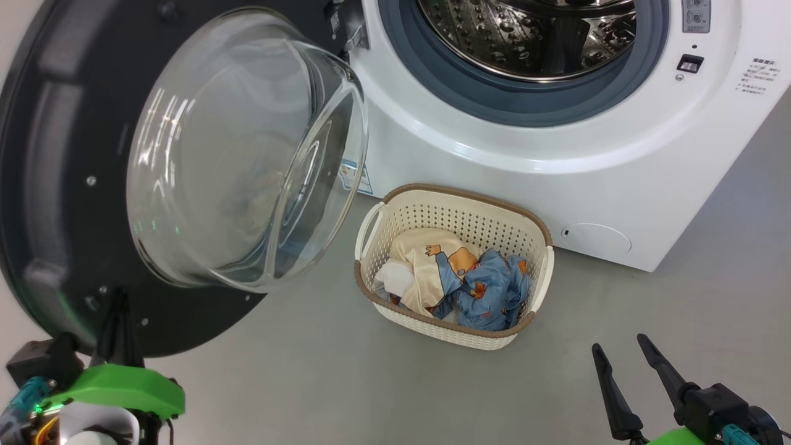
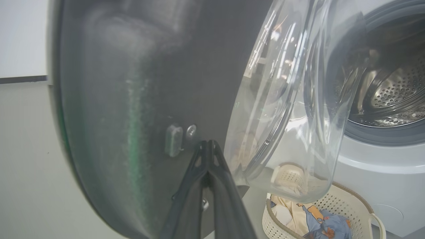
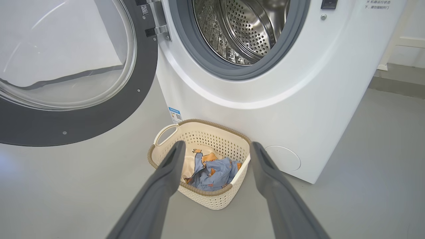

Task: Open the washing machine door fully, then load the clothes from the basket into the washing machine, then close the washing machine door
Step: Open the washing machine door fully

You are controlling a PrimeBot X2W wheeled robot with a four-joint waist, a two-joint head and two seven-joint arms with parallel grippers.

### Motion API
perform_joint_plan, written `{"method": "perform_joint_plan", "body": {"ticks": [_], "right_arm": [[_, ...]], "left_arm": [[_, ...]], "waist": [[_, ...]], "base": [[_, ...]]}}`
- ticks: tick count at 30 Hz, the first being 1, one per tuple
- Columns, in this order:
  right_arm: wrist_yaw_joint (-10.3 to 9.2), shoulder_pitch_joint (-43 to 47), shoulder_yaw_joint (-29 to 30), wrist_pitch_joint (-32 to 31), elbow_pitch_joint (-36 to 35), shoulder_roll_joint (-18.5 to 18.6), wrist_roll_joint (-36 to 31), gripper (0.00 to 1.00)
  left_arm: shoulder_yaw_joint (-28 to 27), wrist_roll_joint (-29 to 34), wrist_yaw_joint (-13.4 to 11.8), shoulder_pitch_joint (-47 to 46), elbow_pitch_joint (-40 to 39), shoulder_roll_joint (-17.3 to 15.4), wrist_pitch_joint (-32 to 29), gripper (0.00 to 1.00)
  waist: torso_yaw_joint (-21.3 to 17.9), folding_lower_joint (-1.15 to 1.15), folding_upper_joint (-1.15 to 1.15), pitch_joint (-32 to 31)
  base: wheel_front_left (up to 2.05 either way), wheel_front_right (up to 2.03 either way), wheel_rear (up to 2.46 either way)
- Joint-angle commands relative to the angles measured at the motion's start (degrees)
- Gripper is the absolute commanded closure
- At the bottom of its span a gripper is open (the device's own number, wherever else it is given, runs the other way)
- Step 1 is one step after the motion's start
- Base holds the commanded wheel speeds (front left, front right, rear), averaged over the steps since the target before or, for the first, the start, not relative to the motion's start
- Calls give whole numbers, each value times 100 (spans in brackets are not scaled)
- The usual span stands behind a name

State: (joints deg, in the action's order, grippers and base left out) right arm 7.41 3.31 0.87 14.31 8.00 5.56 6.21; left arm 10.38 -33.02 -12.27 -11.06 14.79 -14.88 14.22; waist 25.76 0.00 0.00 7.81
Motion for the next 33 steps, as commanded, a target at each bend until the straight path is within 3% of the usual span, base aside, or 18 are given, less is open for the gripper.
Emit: {"method": "perform_joint_plan", "body": {"ticks": [1,18,33], "right_arm": [[8,-205,-157,69,-154,68,-25,0],[8,-290,-284,69,-211,134,-67,0],[8,-343,-343,69,-217,253,-63,0]], "left_arm": [[-390,9,0,-303,24,-263,70,100],[-995,437,325,-499,273,15,77,100],[-1524,784,712,-995,920,38,77,100]], "waist": [[-6,0,0,13],[68,0,0,94],[28,0,0,296]], "base": [[0,0,0],[0,0,0],[0,0,0]]}}
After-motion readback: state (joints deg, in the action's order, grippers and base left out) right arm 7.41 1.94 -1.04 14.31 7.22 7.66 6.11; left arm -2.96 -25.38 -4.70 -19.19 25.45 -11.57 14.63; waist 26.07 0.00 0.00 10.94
